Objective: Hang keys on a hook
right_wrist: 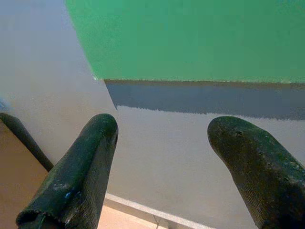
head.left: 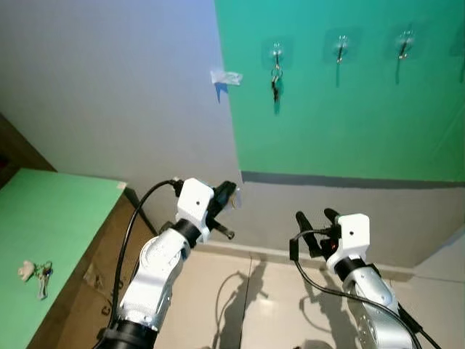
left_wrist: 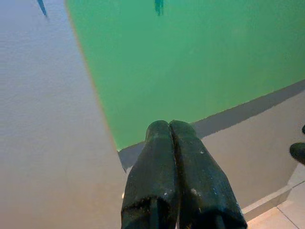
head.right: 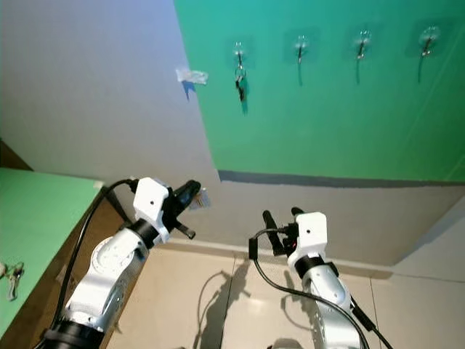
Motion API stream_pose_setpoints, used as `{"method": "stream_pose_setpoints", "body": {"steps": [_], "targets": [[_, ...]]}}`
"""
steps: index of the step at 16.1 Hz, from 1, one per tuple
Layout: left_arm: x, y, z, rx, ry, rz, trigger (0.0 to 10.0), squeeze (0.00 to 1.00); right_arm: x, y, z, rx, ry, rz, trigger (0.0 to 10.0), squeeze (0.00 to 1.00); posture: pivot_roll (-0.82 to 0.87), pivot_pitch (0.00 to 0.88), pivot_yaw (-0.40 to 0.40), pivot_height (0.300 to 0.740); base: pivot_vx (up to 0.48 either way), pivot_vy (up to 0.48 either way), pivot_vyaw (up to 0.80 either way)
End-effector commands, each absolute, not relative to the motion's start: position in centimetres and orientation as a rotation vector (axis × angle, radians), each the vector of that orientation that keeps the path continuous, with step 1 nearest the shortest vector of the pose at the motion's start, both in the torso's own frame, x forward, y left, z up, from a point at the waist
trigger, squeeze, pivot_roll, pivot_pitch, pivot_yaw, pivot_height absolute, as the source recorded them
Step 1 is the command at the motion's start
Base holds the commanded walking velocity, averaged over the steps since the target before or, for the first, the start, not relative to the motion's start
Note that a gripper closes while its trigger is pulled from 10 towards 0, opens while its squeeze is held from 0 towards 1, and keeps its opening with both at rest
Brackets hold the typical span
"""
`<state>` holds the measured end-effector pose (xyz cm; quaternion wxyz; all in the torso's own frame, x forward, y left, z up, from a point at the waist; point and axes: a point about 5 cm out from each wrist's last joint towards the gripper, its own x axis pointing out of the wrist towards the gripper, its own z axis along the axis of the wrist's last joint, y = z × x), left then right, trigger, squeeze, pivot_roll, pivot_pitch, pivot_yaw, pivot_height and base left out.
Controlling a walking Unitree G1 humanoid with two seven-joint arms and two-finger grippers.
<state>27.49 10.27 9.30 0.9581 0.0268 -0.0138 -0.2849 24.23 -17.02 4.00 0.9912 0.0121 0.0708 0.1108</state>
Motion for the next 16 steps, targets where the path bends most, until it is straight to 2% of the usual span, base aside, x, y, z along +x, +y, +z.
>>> {"method": "stream_pose_setpoints", "body": {"steps": [1, 8, 12, 16], "targets": [[27.5, 10.8, 9.2, 0.061, -0.019, -0.560, 0.0, 0.00, 24.2, -17.0, 4.1, 0.022, 0.141, 0.223, 10.0, 0.00, -0.30, 0.008, 0.144, 0.740, 0.281, -0.386, 0.00], [27.1, 10.6, 9.0, 0.082, -0.020, -0.583, 0.0, 0.00, 24.2, -17.0, 3.8, 0.021, 0.150, 0.223, 10.0, 0.00, -0.30, 0.011, 0.144, 0.740, 0.276, -0.389, 0.00], [27.0, 10.0, 9.5, 0.084, -0.015, -0.644, 0.0, 0.00, 24.0, -17.1, 3.7, 0.019, 0.152, 0.226, 10.0, 0.00, -0.30, 0.006, 0.145, 0.740, 0.000, 0.000, 0.00], [27.0, 8.8, 11.4, 0.028, 0.005, -0.806, 0.0, 0.00, 23.6, -16.8, 3.9, 0.032, 0.175, 0.307, 10.0, 0.00, -0.30, 0.000, 0.144, 0.740, 0.000, 0.000, 0.00]]}}
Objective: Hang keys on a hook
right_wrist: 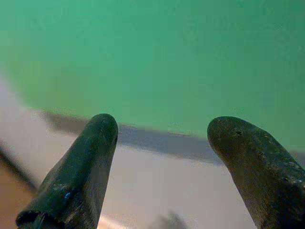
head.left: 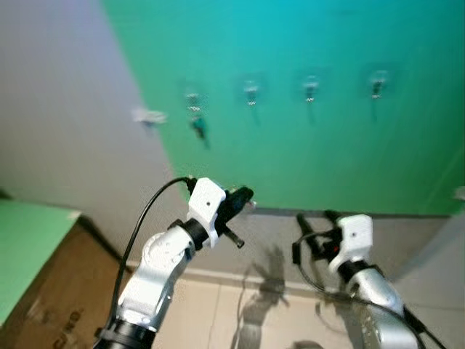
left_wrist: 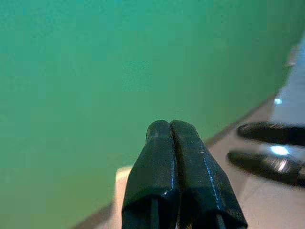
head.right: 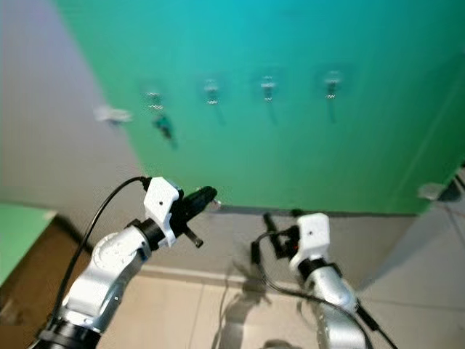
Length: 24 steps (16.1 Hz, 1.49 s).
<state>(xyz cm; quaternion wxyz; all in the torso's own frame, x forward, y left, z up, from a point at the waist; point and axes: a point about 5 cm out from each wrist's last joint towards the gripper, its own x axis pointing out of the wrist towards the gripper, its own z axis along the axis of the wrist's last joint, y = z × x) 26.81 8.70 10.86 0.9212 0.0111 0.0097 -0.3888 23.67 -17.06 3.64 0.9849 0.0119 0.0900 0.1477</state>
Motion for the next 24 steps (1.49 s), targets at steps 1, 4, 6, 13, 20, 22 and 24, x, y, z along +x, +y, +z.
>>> {"method": "stream_pose_setpoints", "body": {"steps": [1, 4, 6, 13, 20, 22, 24], "targets": [[27.5, 9.0, 12.5, 0.006, 0.000, -0.844, 0.0, 0.00, 23.7, -16.7, 4.0, 0.030, 0.196, 0.361, 10.0, 0.00, -0.31, 0.000, 0.141, 0.740, 0.000, 0.000, 0.00], [30.2, 10.9, 16.4, -0.076, -0.038, -0.869, 0.0, 0.00, 25.1, -16.2, 6.2, 0.053, 0.207, 0.504, 10.0, 0.00, -0.31, 0.000, 0.141, 0.740, 0.000, 0.000, 0.00], [30.8, 11.6, 17.6, -0.122, -0.048, -0.893, 0.0, 0.00, 25.9, -16.1, 7.2, 0.046, 0.202, 0.547, 10.0, 0.00, -0.31, 0.000, 0.141, 0.740, 0.000, 0.000, 0.00], [30.8, 12.4, 19.7, -0.326, -0.020, -1.100, 0.0, 0.00, 27.9, -14.4, 13.7, 0.092, 0.136, 0.706, 10.0, 0.00, -0.32, 0.007, 0.152, 0.740, 0.000, 0.000, 0.00], [31.5, 13.4, 23.1, -0.844, -0.139, -1.173, 0.0, 0.00, 27.9, -14.0, 14.8, 0.139, 0.151, 0.717, 10.0, 0.00, -0.33, 0.009, 0.152, 0.740, 0.000, 0.000, 0.00], [31.6, 13.4, 23.6, -0.941, -0.135, -1.190, 0.0, 0.00, 27.8, -14.0, 14.8, 0.148, 0.164, 0.718, 10.0, 0.00, -0.33, 0.010, 0.154, 0.740, 0.000, 0.000, 0.00], [31.7, 13.5, 24.0, -0.994, -0.142, -1.186, 0.0, 0.00, 27.8, -14.0, 14.8, 0.151, 0.169, 0.717, 10.0, 0.00, -0.33, 0.010, 0.155, 0.740, 0.000, 0.000, 0.00]]}}
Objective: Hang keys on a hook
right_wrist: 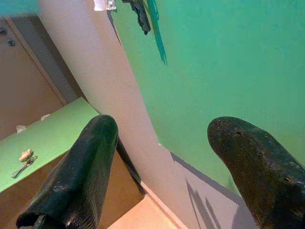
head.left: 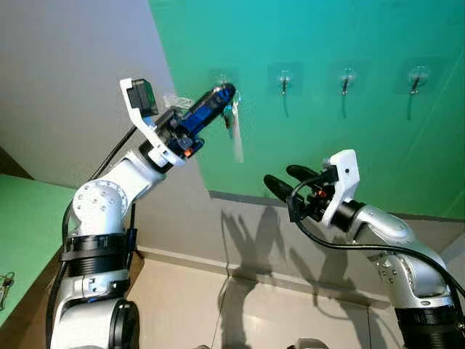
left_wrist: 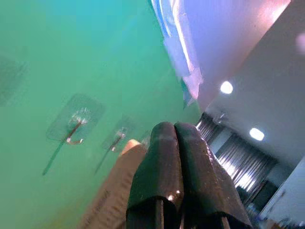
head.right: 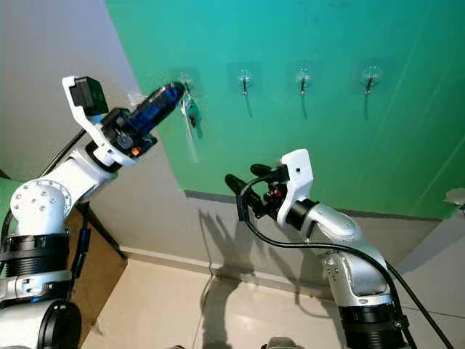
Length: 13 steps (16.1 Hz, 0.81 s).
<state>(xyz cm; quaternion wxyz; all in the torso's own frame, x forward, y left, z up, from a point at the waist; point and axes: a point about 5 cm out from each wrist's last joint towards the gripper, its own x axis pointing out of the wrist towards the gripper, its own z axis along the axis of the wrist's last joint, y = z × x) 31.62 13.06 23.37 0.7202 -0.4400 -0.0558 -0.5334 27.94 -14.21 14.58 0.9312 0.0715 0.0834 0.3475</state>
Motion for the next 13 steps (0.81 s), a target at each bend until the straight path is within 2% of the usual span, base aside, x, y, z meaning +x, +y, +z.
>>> {"method": "stream_pose_setpoints", "body": {"steps": [1, 8, 11, 13], "targets": [[31.7, 13.6, 24.2, -1.005, -0.145, -1.184, 0.0, 0.00, 27.8, -14.0, 14.8, 0.151, 0.171, 0.717, 10.0, 0.00, -0.33, 0.011, 0.155, 0.740, 0.000, 0.000, 0.00], [32.0, 13.6, 24.4, -0.987, -0.137, -1.145, 0.0, 0.00, 27.6, -13.2, 14.5, 0.211, 0.180, 0.711, 10.0, 0.00, -0.33, 0.006, 0.158, 0.740, 0.000, 0.000, 0.00], [32.4, 13.0, 23.3, -0.915, -0.083, -1.090, 0.0, 0.00, 27.4, -11.4, 14.1, 0.355, 0.177, 0.671, 10.0, 0.00, -0.33, 0.000, 0.166, 0.740, 0.000, 0.000, 0.00], [32.7, 13.0, 22.9, -0.894, -0.065, -1.073, 0.0, 0.00, 26.8, -9.7, 14.5, 0.397, 0.175, 0.734, 10.0, 0.00, -0.33, 0.000, 0.169, 0.740, 0.000, 0.000, 0.00]]}}
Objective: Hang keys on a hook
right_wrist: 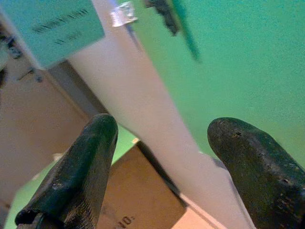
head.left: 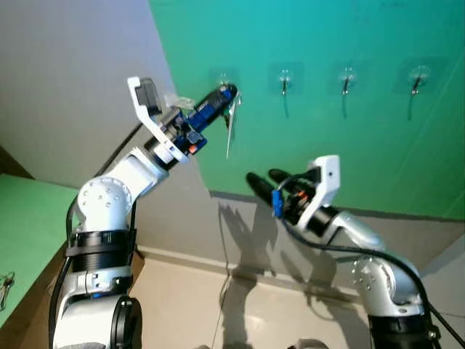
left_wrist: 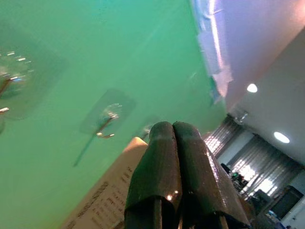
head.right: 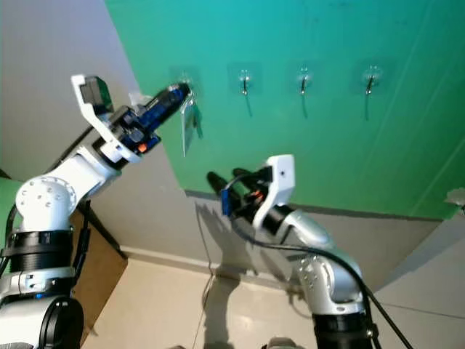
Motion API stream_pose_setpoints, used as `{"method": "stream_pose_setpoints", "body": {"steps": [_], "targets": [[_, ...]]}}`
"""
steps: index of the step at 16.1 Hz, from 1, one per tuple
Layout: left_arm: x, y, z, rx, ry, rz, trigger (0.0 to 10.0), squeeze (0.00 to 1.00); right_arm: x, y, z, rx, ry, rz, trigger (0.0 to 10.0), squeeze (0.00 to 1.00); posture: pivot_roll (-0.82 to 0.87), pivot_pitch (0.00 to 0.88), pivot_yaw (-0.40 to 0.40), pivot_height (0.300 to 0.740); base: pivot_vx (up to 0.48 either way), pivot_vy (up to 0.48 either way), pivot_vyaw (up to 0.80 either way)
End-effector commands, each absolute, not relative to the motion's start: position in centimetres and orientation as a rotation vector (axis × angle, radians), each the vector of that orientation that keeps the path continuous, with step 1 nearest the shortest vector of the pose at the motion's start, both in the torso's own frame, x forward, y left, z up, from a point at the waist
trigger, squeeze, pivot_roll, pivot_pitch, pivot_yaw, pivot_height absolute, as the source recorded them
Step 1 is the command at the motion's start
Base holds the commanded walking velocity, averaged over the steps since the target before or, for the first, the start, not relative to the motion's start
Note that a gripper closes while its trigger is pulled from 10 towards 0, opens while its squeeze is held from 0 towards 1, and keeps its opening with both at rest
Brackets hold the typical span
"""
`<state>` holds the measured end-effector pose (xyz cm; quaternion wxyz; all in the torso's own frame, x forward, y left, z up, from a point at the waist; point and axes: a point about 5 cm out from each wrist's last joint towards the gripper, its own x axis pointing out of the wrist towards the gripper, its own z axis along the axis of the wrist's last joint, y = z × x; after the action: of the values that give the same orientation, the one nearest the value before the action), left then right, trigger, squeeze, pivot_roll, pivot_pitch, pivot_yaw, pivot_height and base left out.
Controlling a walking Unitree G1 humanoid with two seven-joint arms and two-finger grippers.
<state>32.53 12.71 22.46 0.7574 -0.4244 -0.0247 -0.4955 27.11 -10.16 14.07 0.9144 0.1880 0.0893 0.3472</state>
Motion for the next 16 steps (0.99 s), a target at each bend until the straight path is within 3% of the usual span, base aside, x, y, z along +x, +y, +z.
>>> {"method": "stream_pose_setpoints", "body": {"steps": [1, 8, 12, 16], "targets": [[32.8, 13.0, 22.9, -0.887, -0.063, -1.072, 0.0, 0.00, 26.7, -9.4, 14.7, 0.397, 0.173, 0.754, 10.0, 0.00, -0.33, 0.000, 0.168, 0.740, 0.000, 0.000, 0.00], [33.0, 13.7, 23.0, -0.868, -0.079, -1.076, 0.0, 0.00, 26.7, -9.4, 16.5, 0.333, 0.141, 0.810, 10.0, 0.00, -0.32, 0.000, 0.165, 0.740, 0.000, 0.000, 0.00], [32.4, 13.9, 24.5, -1.049, -0.158, -1.182, 0.0, 0.00, 26.5, -10.0, 14.9, 0.323, 0.197, 0.783, 10.0, 0.00, -0.32, 0.000, 0.159, 0.740, 0.000, 0.000, 0.00], [32.1, 13.0, 24.8, -1.085, -0.158, -1.227, 0.0, 0.00, 26.2, -10.3, 13.8, 0.307, 0.231, 0.761, 10.0, 0.00, -0.33, 0.000, 0.162, 0.740, 0.000, 0.000, 0.00]]}}
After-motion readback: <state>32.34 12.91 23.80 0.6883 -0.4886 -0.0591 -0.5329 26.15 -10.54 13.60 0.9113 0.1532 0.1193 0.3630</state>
